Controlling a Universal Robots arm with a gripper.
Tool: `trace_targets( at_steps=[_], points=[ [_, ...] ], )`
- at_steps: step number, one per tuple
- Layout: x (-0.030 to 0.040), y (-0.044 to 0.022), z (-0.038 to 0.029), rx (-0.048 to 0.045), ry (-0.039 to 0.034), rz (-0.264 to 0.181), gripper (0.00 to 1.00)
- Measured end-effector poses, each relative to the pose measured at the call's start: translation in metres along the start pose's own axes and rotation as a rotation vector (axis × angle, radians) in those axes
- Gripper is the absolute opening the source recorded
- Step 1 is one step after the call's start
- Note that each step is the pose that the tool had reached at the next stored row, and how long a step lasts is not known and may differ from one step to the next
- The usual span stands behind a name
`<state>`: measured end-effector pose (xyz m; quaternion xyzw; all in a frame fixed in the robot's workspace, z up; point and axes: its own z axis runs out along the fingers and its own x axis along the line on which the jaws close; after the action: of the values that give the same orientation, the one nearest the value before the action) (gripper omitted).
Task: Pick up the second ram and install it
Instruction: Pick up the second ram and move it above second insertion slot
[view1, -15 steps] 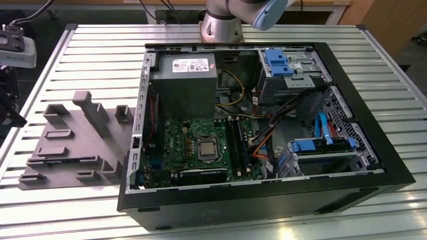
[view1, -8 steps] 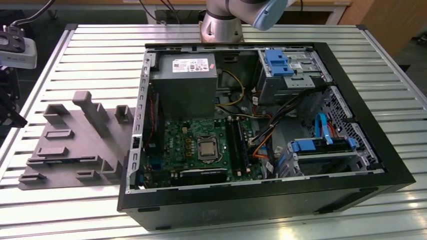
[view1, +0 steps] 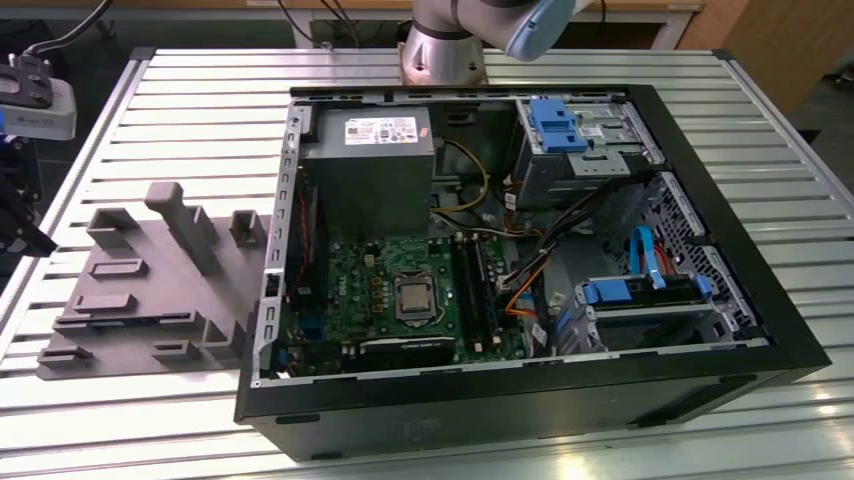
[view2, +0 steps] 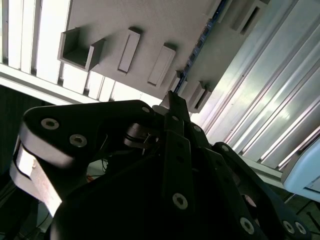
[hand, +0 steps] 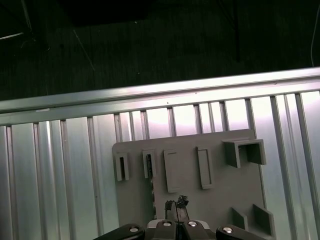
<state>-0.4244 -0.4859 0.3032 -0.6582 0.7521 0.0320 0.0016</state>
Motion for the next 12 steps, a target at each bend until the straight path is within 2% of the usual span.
trace_targets(
  at_steps=[12],
  points=[
    [0.0001,-0.0001,0.0028,0.0000,0.0000,0.000,0.11]
  ],
)
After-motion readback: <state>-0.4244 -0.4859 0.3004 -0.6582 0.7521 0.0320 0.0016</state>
